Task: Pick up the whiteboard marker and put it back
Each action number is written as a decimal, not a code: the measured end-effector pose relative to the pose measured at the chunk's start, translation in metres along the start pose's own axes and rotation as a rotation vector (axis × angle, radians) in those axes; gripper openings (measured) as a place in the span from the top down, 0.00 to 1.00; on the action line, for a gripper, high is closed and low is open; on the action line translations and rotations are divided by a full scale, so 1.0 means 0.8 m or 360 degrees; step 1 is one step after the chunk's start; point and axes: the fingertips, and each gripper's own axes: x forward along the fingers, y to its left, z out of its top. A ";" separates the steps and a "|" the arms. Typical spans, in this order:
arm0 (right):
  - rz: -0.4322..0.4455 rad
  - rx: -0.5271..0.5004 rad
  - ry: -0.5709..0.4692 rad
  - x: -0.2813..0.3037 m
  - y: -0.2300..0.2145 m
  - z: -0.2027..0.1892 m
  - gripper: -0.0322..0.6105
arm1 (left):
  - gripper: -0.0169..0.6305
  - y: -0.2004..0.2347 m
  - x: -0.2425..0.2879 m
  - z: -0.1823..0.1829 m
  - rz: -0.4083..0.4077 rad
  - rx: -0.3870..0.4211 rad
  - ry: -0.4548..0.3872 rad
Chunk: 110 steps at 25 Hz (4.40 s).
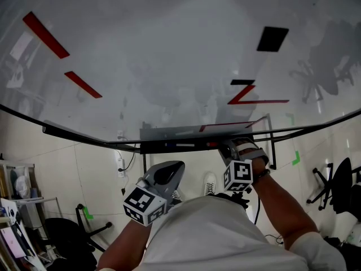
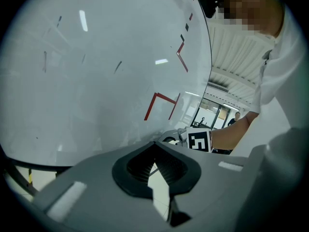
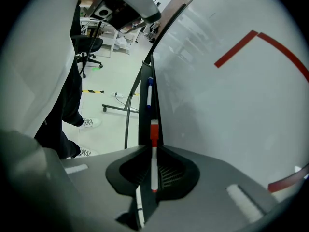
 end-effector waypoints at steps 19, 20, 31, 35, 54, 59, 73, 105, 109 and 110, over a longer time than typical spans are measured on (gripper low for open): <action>-0.0003 0.0035 0.0089 0.007 0.001 -0.005 0.83 | 0.95 0.002 0.000 -0.005 0.0009 -0.0017 0.0003; -0.0006 0.0041 0.0080 0.007 0.002 -0.005 0.83 | 0.95 0.002 0.000 -0.005 0.0007 -0.0016 0.0003; -0.0014 0.0536 -0.0172 -0.043 -0.015 0.024 0.95 | 0.95 -0.001 0.000 -0.001 0.0002 0.0000 -0.0001; 0.0086 0.1005 -0.0430 -0.074 -0.026 0.044 0.95 | 0.95 -0.002 -0.003 0.001 0.0000 -0.0008 -0.0018; 0.0368 0.1924 -0.1000 -0.142 -0.043 0.062 0.95 | 0.95 -0.014 -0.012 0.014 -0.0003 0.0013 -0.0058; 0.0364 0.1976 -0.1013 -0.153 -0.038 0.059 0.95 | 0.95 -0.013 -0.017 0.012 -0.0003 0.0000 -0.0062; 0.0129 0.2088 -0.0946 -0.175 -0.013 0.079 0.95 | 0.95 -0.008 -0.042 0.002 -0.0184 0.0050 0.0000; 0.0369 0.1792 -0.1169 -0.296 0.092 -0.009 0.95 | 0.95 -0.206 -0.045 -0.074 0.0148 0.0062 -0.0084; 0.0324 0.1803 -0.1180 -0.306 0.097 0.000 0.95 | 0.95 -0.204 -0.050 -0.065 0.0112 0.0103 -0.0071; 0.0311 0.1815 -0.1178 -0.308 0.099 0.003 0.95 | 0.95 -0.203 -0.053 -0.064 0.0098 0.0117 -0.0068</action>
